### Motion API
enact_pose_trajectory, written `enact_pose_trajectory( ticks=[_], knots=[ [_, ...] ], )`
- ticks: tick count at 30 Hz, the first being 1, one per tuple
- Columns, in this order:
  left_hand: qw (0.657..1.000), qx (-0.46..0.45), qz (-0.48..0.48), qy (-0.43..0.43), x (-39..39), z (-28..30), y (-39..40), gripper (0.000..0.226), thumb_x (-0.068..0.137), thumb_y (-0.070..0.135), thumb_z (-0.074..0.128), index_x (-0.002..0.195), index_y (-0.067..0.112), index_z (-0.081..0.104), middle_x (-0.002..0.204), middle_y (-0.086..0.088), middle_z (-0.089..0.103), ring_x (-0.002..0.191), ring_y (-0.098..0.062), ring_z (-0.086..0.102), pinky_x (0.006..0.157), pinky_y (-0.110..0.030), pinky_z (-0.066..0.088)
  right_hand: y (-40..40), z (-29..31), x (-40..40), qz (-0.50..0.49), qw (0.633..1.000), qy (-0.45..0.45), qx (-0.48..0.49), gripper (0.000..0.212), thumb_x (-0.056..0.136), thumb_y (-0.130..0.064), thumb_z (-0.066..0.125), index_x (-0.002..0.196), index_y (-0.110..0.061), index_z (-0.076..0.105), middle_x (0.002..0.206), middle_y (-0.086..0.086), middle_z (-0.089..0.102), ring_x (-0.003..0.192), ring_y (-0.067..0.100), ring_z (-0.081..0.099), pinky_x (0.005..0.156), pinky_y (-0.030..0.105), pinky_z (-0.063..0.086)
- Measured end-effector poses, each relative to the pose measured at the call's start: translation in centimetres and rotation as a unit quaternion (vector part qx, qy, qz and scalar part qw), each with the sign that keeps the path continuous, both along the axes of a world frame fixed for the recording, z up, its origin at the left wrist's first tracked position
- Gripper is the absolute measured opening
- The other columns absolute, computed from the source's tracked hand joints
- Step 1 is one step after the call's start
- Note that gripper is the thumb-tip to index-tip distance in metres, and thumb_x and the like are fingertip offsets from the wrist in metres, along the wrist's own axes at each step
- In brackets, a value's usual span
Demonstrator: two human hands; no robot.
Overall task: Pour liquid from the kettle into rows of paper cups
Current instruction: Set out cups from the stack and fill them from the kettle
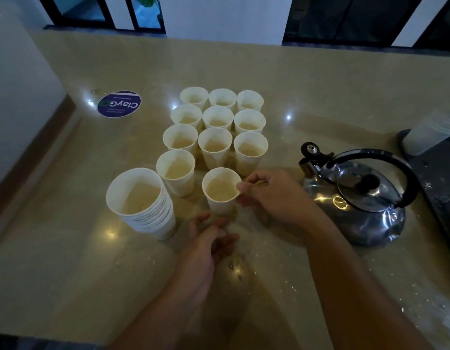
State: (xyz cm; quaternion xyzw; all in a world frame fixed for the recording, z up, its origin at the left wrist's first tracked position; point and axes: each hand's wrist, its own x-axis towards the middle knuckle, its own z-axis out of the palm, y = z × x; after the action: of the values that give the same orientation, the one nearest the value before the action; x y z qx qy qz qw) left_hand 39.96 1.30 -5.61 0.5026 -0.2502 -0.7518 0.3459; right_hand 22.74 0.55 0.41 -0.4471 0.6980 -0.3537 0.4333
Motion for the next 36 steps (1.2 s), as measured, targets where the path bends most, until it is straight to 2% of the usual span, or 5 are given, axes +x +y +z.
enact_pose_trajectory(
  ticks=[18,23,28,32,36],
  knots=[
    [1.000,-0.010,0.023,0.003,-1.1,0.8,-1.6,0.049,0.093,-0.004,0.049,0.133,0.023,0.055,0.125,0.003,0.068,0.091,-0.025,0.075,0.075,-0.035,0.056,-3.3,-1.0,1.8,-0.070,0.997,0.009,-0.018,0.015,0.096,-0.027,0.068,0.090,-0.013,0.070,0.073,-0.005,0.076,0.075,0.014,0.075,0.077,0.038,0.059],
    [0.999,-0.017,0.004,-0.032,-1.2,1.0,-2.2,0.044,0.099,0.001,0.048,0.132,0.029,0.054,0.115,0.006,0.072,0.092,-0.024,0.075,0.086,-0.041,0.057,-3.8,-1.1,1.9,-0.077,0.996,0.030,-0.016,0.015,0.095,-0.031,0.068,0.089,-0.017,0.070,0.074,-0.008,0.076,0.072,0.010,0.074,0.084,0.042,0.060],
    [0.990,-0.071,-0.056,-0.111,-0.4,1.2,-1.8,0.038,0.102,0.006,0.049,0.127,0.033,0.056,0.116,0.008,0.071,0.093,-0.015,0.074,0.077,-0.030,0.056,-3.3,-0.2,2.1,-0.076,0.986,0.145,-0.021,0.027,0.095,-0.044,0.064,0.084,-0.020,0.070,0.077,-0.005,0.072,0.075,0.014,0.067,0.079,0.035,0.055],
    [0.920,-0.301,-0.120,-0.223,1.7,1.5,0.6,0.038,0.093,0.005,0.058,0.107,0.040,0.063,0.103,0.019,0.066,0.089,-0.003,0.064,0.069,-0.016,0.048,-2.8,1.9,3.2,-0.048,0.987,0.138,-0.072,0.034,0.095,-0.048,0.063,0.080,-0.017,0.070,0.071,-0.006,0.065,0.071,0.008,0.060,0.070,0.033,0.050],
    [0.758,-0.568,-0.023,-0.318,4.4,1.0,1.9,0.025,0.079,0.013,0.054,0.097,0.028,0.064,0.100,0.011,0.055,0.090,0.000,0.056,0.079,-0.010,0.042,-2.5,3.9,5.4,0.029,0.987,0.113,-0.109,0.041,0.093,-0.048,0.065,0.070,-0.015,0.065,0.057,-0.008,0.054,0.056,0.003,0.048,0.060,0.028,0.042]
  ],
)
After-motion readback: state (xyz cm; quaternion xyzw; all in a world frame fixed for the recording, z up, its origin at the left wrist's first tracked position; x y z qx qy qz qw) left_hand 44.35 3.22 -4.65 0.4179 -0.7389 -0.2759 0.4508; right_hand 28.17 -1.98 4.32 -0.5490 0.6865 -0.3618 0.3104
